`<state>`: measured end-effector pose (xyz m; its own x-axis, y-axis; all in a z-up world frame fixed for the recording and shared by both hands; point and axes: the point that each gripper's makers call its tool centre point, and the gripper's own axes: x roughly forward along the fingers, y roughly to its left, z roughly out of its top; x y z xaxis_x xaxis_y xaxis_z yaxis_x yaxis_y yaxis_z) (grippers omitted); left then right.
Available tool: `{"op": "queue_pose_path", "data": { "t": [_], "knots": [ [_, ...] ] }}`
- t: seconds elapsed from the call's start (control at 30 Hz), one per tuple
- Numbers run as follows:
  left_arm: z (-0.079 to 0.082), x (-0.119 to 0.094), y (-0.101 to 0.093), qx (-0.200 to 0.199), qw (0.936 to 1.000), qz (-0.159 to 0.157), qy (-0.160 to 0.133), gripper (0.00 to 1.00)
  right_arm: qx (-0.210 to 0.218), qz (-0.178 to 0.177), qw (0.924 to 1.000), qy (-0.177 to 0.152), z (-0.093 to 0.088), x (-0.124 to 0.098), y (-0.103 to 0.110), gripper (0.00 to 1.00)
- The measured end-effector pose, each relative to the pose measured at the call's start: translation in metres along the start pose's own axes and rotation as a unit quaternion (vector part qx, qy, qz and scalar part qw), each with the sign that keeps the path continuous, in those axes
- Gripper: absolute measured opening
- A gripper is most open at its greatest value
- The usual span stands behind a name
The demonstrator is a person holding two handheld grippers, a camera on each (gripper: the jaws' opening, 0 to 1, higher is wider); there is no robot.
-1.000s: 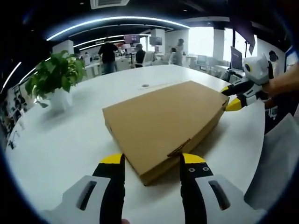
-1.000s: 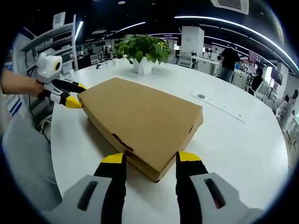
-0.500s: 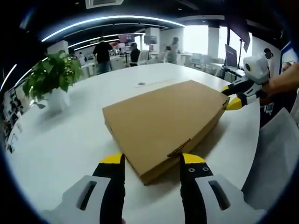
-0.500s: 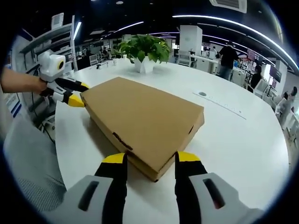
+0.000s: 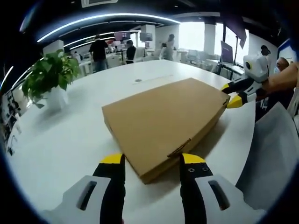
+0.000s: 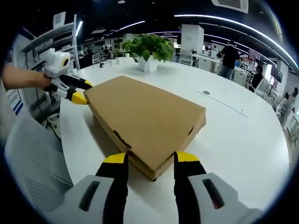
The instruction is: Operate the shoe box by opening the lid, removing the specified soft item, and placing it in the target area until the item is outside and the box remains undamaged.
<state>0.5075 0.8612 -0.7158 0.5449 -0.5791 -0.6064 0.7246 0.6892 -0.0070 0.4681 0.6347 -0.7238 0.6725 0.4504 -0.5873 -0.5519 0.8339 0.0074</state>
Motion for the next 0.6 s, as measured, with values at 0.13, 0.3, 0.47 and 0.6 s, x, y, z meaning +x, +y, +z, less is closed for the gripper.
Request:
{"op": "queue_pose_path", "data": {
  "t": [0.13,0.3,0.47,0.6],
  "knots": [
    [-0.004,-0.006,-0.001,0.001,1.0000,-0.002,0.002,0.44,-0.002,0.002,1.0000,-0.001,-0.002,-0.003,0.007,0.34],
    [-0.008,-0.011,-0.003,0.002,1.0000,-0.005,0.007,0.44,-0.003,0.004,1.0000,0.000,-0.003,-0.004,0.012,0.34],
    [-0.012,-0.017,-0.004,0.004,0.9999,-0.008,0.009,0.43,-0.003,0.005,1.0000,0.001,-0.005,-0.006,0.018,0.34],
    [-0.016,-0.021,-0.006,0.004,0.9999,-0.009,0.010,0.43,-0.004,0.007,1.0000,-0.002,-0.007,-0.009,0.022,0.34]
  ]
}}
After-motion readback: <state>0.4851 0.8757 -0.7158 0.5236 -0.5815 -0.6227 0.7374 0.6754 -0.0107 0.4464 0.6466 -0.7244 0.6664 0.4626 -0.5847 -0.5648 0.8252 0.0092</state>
